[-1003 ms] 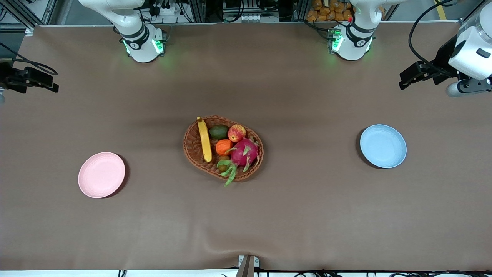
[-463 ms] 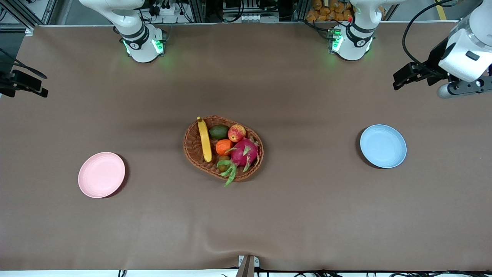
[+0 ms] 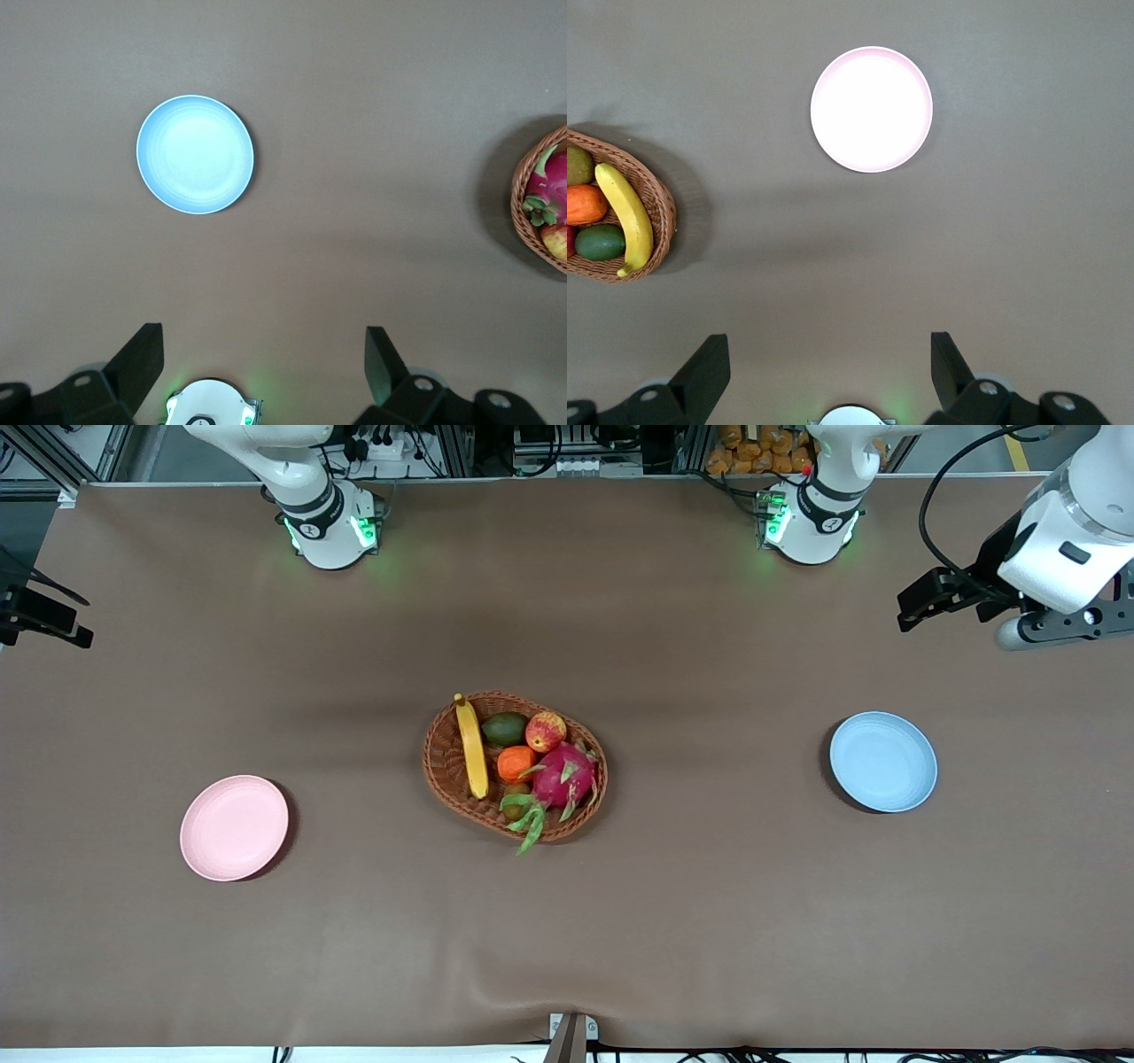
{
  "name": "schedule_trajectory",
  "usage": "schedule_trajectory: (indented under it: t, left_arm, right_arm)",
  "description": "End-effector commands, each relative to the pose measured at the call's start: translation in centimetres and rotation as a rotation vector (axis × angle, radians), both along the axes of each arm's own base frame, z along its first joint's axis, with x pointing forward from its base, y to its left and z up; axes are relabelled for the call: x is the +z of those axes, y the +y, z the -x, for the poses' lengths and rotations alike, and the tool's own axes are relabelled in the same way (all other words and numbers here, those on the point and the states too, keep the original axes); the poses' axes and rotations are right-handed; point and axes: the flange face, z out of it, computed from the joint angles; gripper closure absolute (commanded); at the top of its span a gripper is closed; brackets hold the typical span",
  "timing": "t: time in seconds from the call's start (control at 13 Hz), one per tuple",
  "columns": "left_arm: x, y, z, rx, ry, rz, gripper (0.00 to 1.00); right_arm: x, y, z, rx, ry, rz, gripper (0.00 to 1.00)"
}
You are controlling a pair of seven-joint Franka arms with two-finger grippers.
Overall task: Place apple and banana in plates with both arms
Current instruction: 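Move the left gripper over the fruit basket toward the red apple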
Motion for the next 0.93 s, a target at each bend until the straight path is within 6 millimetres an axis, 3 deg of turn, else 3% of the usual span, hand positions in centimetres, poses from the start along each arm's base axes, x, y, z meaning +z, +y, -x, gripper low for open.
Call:
schedule_trajectory:
  t: [0.0, 0.46, 0.85]
  left_arm:
    - [-0.4, -1.1, 0.0, -0.005, 0.010, -0.002, 0.00]
    - [-0.7, -1.5, 0.1, -0.013, 0.016, -0.004, 0.00]
    - [-2.2, -4.3, 0.8, -0.072, 0.039, -0.044, 0.00]
  right_arm:
    - [0.6, 0.3, 0.2, 0.016, -0.002, 0.001, 0.00]
    - [0.5, 0.5, 0.1, 0.024, 0.002, 0.011, 0.00]
    - [0.5, 0.5, 0.1, 0.025, 0.002, 0.009, 0.00]
